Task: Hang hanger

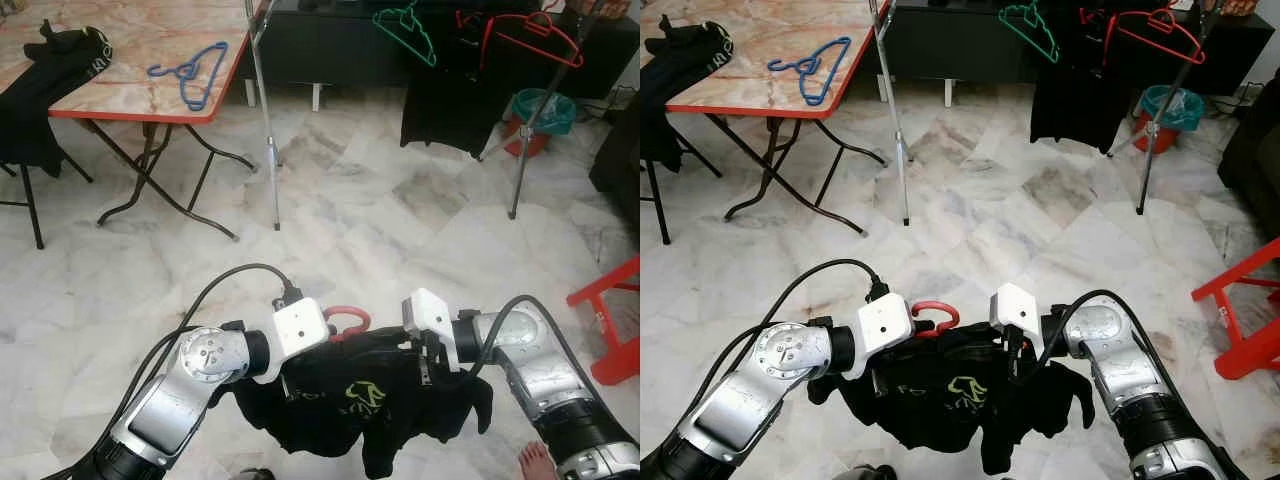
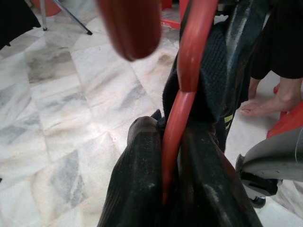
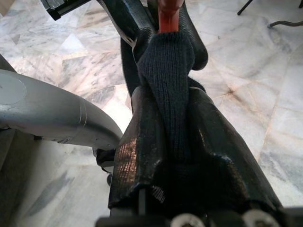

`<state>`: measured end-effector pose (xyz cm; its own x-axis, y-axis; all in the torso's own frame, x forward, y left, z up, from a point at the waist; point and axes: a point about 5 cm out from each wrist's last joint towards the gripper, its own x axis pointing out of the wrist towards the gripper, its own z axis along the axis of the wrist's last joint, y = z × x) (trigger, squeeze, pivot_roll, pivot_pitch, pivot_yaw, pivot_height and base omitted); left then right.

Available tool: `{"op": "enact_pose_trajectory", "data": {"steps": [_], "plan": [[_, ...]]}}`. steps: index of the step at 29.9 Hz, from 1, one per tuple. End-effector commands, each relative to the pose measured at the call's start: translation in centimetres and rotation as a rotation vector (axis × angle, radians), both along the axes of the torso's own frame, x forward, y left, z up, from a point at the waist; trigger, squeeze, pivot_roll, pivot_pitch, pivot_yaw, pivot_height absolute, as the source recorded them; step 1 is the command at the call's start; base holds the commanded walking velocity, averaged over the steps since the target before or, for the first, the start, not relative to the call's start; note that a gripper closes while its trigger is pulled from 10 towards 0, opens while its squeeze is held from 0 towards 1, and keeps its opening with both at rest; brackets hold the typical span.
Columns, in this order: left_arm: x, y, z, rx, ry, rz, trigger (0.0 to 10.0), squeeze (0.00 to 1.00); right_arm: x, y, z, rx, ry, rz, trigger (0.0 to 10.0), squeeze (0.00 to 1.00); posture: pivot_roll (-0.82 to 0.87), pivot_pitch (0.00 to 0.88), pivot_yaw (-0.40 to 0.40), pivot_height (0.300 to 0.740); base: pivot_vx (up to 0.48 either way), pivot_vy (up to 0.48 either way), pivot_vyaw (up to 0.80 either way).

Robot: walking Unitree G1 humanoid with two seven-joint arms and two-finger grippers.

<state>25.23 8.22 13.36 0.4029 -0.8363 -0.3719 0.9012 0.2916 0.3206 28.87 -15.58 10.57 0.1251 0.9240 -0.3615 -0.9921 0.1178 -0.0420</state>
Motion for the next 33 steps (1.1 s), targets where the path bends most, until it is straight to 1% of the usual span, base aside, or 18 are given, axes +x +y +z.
{"op": "enact_pose_trajectory", "data": {"steps": [1,16,17,24,26,33], "plan": [[-1.4,-1.1,-1.0,-0.015,0.089,-0.079,0.0,0.00,1.3,1.0,2.6,0.075,-0.118,0.000,10.0,0.00,0.06,0.103,-0.036,0.740,0.000,0.000,0.00],[-1.2,-1.1,-0.9,-0.039,0.083,-0.067,0.0,0.00,1.4,1.1,2.6,0.085,-0.127,-0.010,10.0,0.00,0.06,0.104,-0.038,0.740,0.000,0.000,0.00],[-1.1,-1.1,-0.8,-0.042,0.077,-0.062,0.0,0.00,1.4,1.1,2.6,0.086,-0.123,-0.010,10.0,1.00,0.06,0.105,-0.037,0.740,0.000,0.000,0.00],[-0.8,-1.1,-0.5,-0.055,0.052,-0.046,0.0,0.00,1.4,1.1,2.5,0.083,-0.114,-0.004,10.0,1.00,0.06,0.104,-0.037,0.740,0.000,0.000,0.00],[-0.4,-0.9,-0.3,-0.065,0.024,-0.026,0.0,0.00,1.3,1.0,2.4,0.077,-0.110,0.001,10.0,1.00,0.06,0.104,-0.037,0.740,0.000,0.000,0.00],[0.3,-0.5,0.1,-0.074,-0.026,0.020,0.0,0.00,1.1,0.7,2.2,0.063,-0.100,0.008,10.0,1.00,0.06,0.105,-0.038,0.740,0.000,0.000,0.00]]}}
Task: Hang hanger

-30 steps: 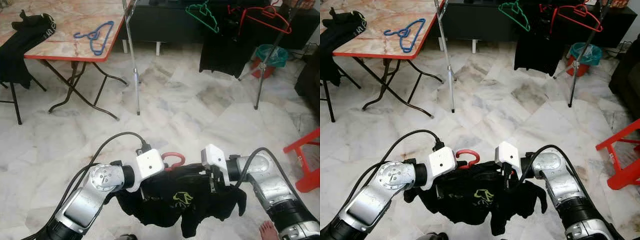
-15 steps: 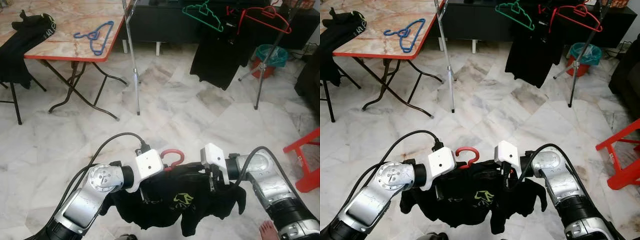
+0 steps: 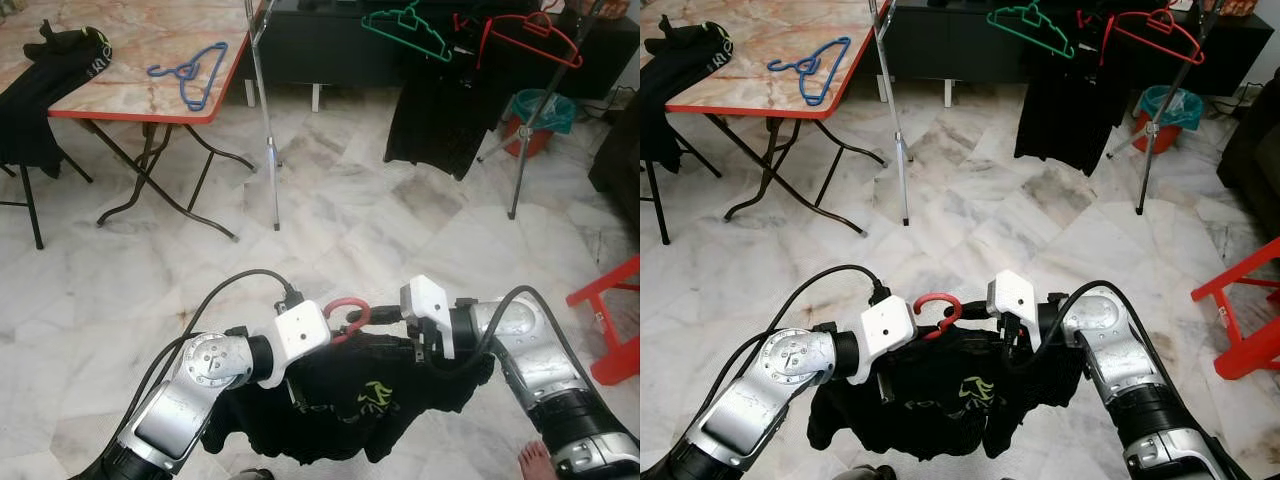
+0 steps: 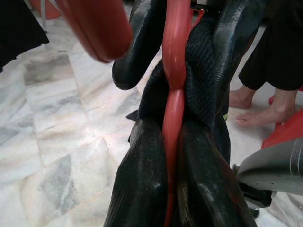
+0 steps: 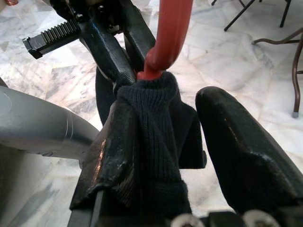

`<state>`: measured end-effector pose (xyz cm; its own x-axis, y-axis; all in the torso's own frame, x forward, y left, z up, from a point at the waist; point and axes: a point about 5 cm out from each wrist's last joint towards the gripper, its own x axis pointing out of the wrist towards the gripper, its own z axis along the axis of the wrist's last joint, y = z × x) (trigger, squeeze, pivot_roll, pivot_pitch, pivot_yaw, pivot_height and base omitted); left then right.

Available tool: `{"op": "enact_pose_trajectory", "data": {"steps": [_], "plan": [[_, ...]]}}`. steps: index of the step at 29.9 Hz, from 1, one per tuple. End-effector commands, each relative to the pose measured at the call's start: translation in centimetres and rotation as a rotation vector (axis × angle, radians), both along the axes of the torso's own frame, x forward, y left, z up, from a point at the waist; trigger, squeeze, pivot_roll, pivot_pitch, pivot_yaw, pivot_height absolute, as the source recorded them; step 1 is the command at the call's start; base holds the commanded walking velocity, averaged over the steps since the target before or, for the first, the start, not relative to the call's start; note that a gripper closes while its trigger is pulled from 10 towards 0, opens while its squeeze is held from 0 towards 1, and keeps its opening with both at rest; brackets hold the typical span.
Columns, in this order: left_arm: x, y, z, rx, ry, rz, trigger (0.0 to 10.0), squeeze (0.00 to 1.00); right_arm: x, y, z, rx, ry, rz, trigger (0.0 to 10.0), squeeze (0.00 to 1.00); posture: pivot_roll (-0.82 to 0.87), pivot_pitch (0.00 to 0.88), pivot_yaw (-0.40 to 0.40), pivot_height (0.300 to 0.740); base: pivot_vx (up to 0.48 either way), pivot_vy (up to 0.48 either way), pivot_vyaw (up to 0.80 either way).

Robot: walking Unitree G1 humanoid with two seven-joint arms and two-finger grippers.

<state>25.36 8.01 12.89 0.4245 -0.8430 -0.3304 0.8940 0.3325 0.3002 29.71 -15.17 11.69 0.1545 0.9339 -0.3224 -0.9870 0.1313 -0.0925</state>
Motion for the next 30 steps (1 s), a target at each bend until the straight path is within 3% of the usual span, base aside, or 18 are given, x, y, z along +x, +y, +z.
{"op": "enact_pose_trajectory", "data": {"steps": [1,4,5,10,11,12,13,14,15,23,30], "plan": [[0.5,-0.1,0.8,-0.029,-0.059,0.018,0.0,0.00,0.2,0.2,0.9,0.022,-0.042,0.023,10.0,1.00,0.06,0.105,-0.038,0.740,0.000,0.000,0.00],[1.0,0.2,1.3,-0.034,-0.104,0.046,0.0,0.00,-0.1,0.1,0.6,0.009,-0.027,0.031,10.0,1.00,0.06,0.105,-0.039,0.740,0.000,0.000,0.00],[1.5,0.5,1.8,-0.041,-0.141,0.068,0.0,0.00,-0.2,-0.1,0.3,-0.006,-0.026,0.029,10.0,0.00,0.06,0.106,-0.040,0.740,0.000,0.000,0.00],[2.2,0.7,2.6,-0.064,-0.203,0.108,0.0,0.00,-0.2,-0.4,-0.2,-0.020,-0.012,0.006,10.0,0.00,0.06,0.103,-0.041,0.740,0.000,0.000,0.00],[2.3,0.5,2.8,-0.072,-0.224,0.112,1.7,0.00,-0.1,-0.5,-0.4,-0.026,-0.016,-0.005,10.0,0.00,0.06,0.104,-0.041,0.740,0.000,0.000,0.00],[2.3,0.5,2.8,-0.074,-0.231,0.113,1.7,0.00,-0.1,-0.6,-0.4,-0.025,-0.021,-0.012,10.0,0.00,0.06,0.104,-0.042,0.740,0.000,0.000,0.00],[2.4,0.4,2.9,-0.075,-0.246,0.115,8.9,0.00,0.1,-0.6,-0.3,-0.025,-0.036,-0.032,10.0,0.00,0.06,0.104,-0.042,0.740,0.000,0.000,0.00],[2.4,0.3,3.0,-0.076,-0.256,0.116,8.9,0.00,0.3,-0.6,-0.3,-0.024,-0.046,-0.046,10.0,0.00,0.06,0.105,-0.042,0.740,0.000,0.000,0.00],[2.3,0.2,2.8,-0.064,-0.261,0.107,10.0,0.00,0.7,-0.7,-0.1,-0.024,-0.073,-0.082,10.0,0.00,0.06,0.104,-0.042,0.740,0.000,0.000,0.00],[1.5,0.1,1.6,0.016,-0.270,0.038,10.0,0.00,2.7,-1.6,1.0,-0.015,-0.202,-0.265,10.0,0.00,0.05,0.100,-0.045,0.740,0.000,0.000,0.00],[1.3,0.4,0.4,0.098,-0.276,0.003,10.0,0.00,2.2,-1.0,1.4,0.059,-0.174,-0.184,10.0,0.00,0.05,0.092,-0.045,0.740,0.000,0.000,0.00]]}}
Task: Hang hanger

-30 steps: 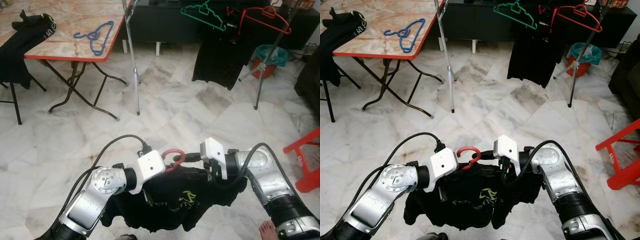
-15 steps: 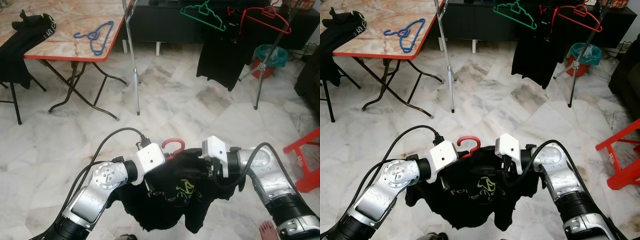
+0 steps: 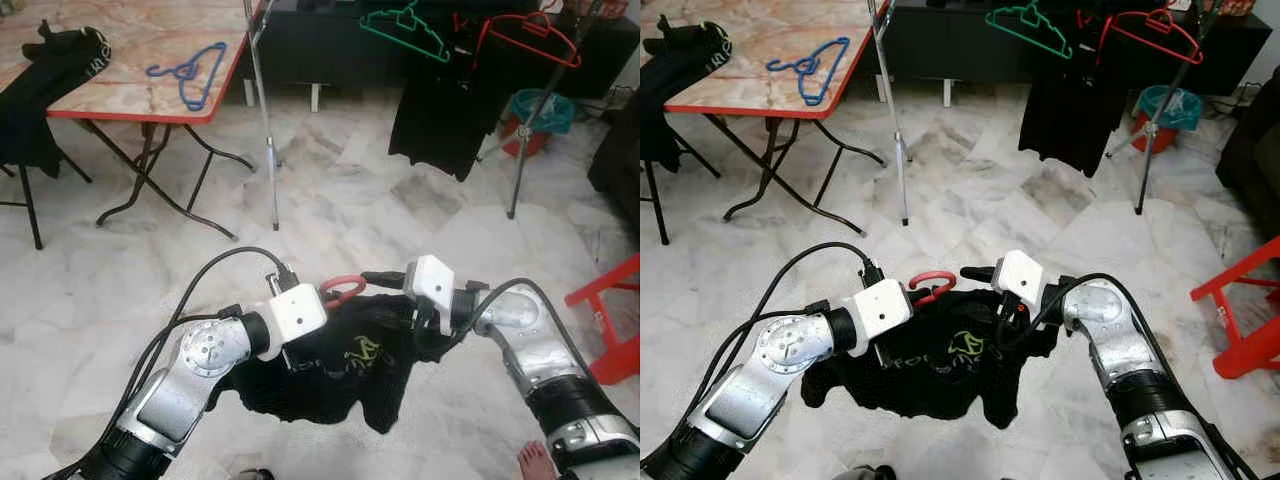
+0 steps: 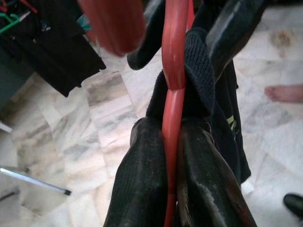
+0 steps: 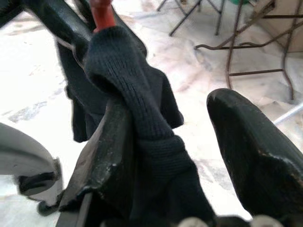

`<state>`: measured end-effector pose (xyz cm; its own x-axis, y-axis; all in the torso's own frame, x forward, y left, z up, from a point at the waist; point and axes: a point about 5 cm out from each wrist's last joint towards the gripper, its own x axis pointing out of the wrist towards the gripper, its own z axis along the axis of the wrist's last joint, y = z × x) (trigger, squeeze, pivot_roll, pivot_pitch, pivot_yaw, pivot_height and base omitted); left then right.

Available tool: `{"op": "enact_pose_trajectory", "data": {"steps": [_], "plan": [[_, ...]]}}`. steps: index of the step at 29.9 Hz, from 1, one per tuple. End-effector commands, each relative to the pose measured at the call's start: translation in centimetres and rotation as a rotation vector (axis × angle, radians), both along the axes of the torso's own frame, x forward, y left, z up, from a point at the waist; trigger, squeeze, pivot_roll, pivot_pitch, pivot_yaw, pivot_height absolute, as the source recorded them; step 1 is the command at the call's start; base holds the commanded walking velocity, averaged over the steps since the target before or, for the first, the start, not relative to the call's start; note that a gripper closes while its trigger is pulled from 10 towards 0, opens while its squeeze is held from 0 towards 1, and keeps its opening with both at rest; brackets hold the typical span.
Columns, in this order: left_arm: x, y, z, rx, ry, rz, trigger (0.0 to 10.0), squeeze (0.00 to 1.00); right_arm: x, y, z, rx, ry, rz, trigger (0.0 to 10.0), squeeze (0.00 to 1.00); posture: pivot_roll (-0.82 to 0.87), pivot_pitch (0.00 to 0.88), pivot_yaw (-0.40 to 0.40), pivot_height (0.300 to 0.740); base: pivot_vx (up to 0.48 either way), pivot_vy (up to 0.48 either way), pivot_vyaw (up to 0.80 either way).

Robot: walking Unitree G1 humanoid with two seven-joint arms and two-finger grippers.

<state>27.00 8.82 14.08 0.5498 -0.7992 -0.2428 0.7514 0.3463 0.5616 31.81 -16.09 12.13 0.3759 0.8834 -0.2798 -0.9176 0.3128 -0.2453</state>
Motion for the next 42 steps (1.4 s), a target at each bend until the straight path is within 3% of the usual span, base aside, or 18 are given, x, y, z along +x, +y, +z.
{"op": "enact_pose_trajectory", "data": {"steps": [1,8,24,27,32,38,42], "plan": [[-0.4,-0.4,-0.9,0.040,0.016,-0.042,10.0,0.00,-0.1,0.0,1.0,0.069,-0.013,0.026,10.0,0.00,0.05,0.092,-0.045,0.740,0.000,0.000,0.00],[-0.4,-0.7,-1.6,0.070,0.005,-0.047,10.0,0.00,-1.1,0.3,1.1,0.096,0.041,0.140,10.0,0.00,0.05,0.083,-0.046,0.740,0.000,0.000,0.00],[0.0,-0.6,-1.5,0.071,-0.029,-0.023,10.0,0.00,-0.6,-0.2,0.4,0.059,0.048,0.072,10.0,0.00,0.06,0.099,-0.050,0.740,0.000,0.000,0.00],[0.0,0.1,-2.0,0.073,-0.007,-0.011,10.0,0.00,-1.4,-0.6,-0.3,0.005,0.094,0.126,10.0,0.00,0.05,0.103,-0.048,0.740,0.000,0.000,0.00],[0.0,0.9,-2.2,0.072,0.014,0.003,10.0,0.00,-1.6,-1.6,-1.3,-0.084,0.097,0.090,10.0,0.00,0.05,0.106,-0.044,0.740,0.000,0.000,0.00],[0.1,1.7,-2.1,0.081,0.024,0.007,10.0,0.00,-2.3,-2.2,-1.7,-0.120,0.146,0.129,10.0,0.00,0.05,0.110,-0.041,0.740,0.000,0.000,0.00],[0.1,2.9,-2.1,0.066,0.065,0.022,10.0,0.00,-2.3,-3.7,-2.1,-0.206,0.157,0.087,10.0,0.00,0.05,0.117,-0.036,0.740,0.000,0.000,0.00]]}}
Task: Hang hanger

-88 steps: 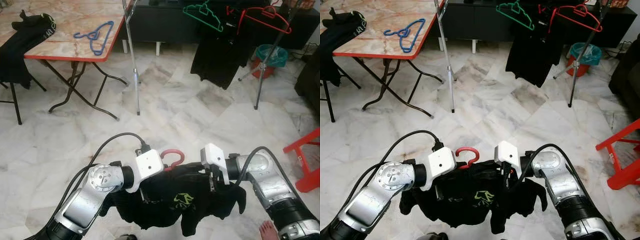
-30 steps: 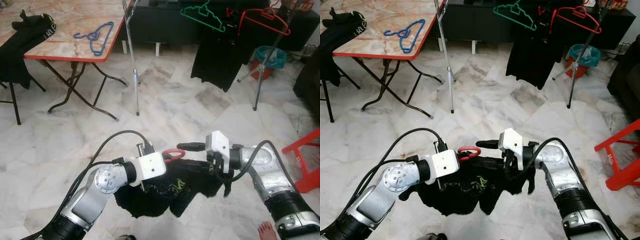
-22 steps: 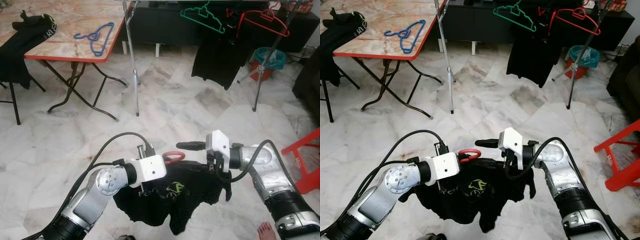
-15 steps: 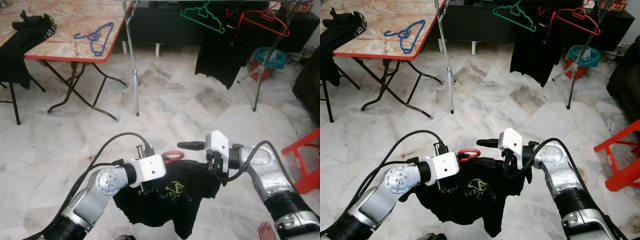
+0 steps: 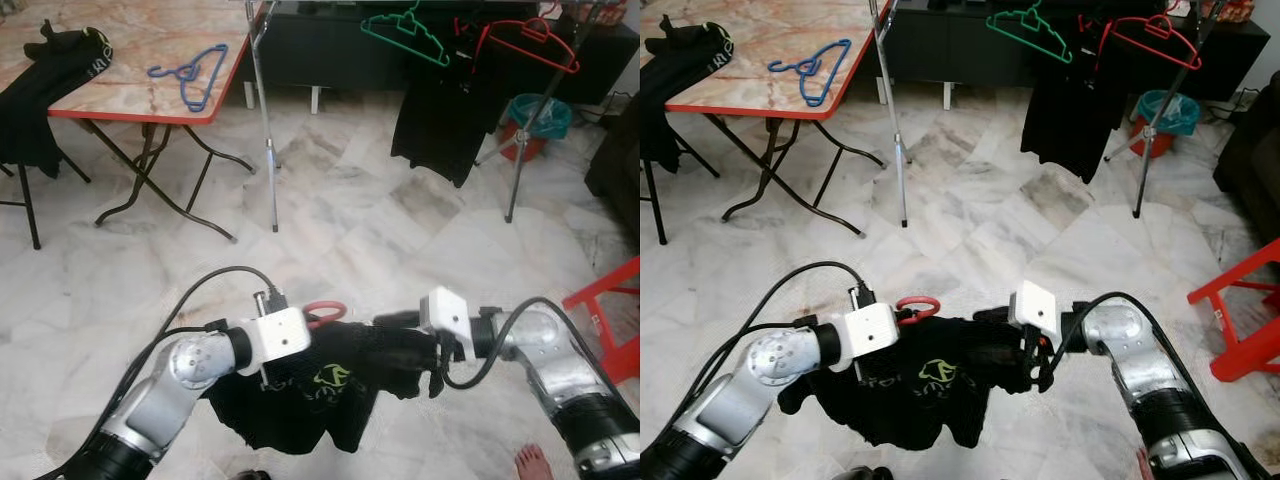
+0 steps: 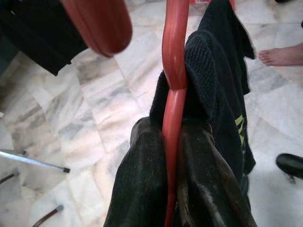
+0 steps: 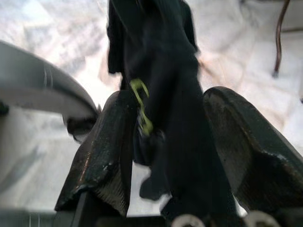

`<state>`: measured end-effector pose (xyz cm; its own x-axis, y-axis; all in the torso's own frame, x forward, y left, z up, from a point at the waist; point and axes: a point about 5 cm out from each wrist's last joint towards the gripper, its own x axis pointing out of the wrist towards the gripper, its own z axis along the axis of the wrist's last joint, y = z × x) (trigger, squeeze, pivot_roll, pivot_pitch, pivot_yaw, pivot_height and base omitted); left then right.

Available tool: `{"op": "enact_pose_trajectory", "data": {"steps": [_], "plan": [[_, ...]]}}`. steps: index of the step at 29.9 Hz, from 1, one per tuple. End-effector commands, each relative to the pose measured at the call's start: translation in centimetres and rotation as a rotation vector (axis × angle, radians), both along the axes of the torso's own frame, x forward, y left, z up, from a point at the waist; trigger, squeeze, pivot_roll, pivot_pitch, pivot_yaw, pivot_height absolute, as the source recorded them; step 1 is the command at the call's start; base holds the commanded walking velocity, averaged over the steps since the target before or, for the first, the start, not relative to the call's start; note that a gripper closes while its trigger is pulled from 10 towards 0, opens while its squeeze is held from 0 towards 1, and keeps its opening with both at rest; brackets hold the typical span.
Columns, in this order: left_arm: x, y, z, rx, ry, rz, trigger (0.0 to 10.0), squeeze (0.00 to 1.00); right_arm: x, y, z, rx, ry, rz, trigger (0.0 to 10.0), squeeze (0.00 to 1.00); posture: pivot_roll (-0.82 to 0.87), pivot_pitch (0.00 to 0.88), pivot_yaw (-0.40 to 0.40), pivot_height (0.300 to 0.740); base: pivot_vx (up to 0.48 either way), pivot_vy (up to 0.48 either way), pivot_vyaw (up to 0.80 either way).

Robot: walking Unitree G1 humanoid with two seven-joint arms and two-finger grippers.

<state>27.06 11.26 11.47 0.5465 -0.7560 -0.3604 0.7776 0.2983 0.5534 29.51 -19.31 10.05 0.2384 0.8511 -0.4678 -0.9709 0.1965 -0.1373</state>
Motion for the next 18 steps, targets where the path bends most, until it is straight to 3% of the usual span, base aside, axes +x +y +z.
{"op": "enact_pose_trajectory", "data": {"steps": [1,3,4,8,12,18], "plan": [[0.0,0.6,0.6,-0.058,0.021,0.008,10.0,0.00,0.0,-0.8,-0.1,-0.057,-0.002,-0.001,10.0,0.00,0.05,0.117,-0.036,0.740,0.000,0.000,0.00],[0.0,1.0,0.7,-0.084,0.045,0.016,10.0,0.00,0.3,-1.4,0.2,-0.058,-0.022,-0.040,10.0,0.00,0.05,0.127,-0.037,0.740,0.000,0.000,0.00],[0.0,1.4,0.8,-0.108,0.052,0.040,10.0,0.00,1.3,-2.3,1.1,-0.017,-0.100,-0.154,10.0,0.00,0.04,0.122,-0.036,0.740,0.000,0.000,0.00],[0.1,2.2,0.7,-0.144,0.062,0.080,10.0,0.00,2.1,-3.0,2.1,0.076,-0.146,-0.284,10.0,0.00,0.04,0.125,-0.038,0.740,0.000,0.000,0.00],[0.1,3.5,1.0,-0.169,0.075,0.110,10.0,0.00,1.7,-3.6,1.5,0.101,-0.176,-0.366,10.0,0.00,0.04,0.124,-0.042,0.740,0.000,0.000,0.00],[0.0,5.5,1.3,-0.138,0.083,0.137,10.0,0.00,-0.1,-4.0,-0.6,0.127,-0.102,-0.374,10.0,0.00,0.05,0.119,-0.043,0.740,0.000,0.000,0.00]]}}
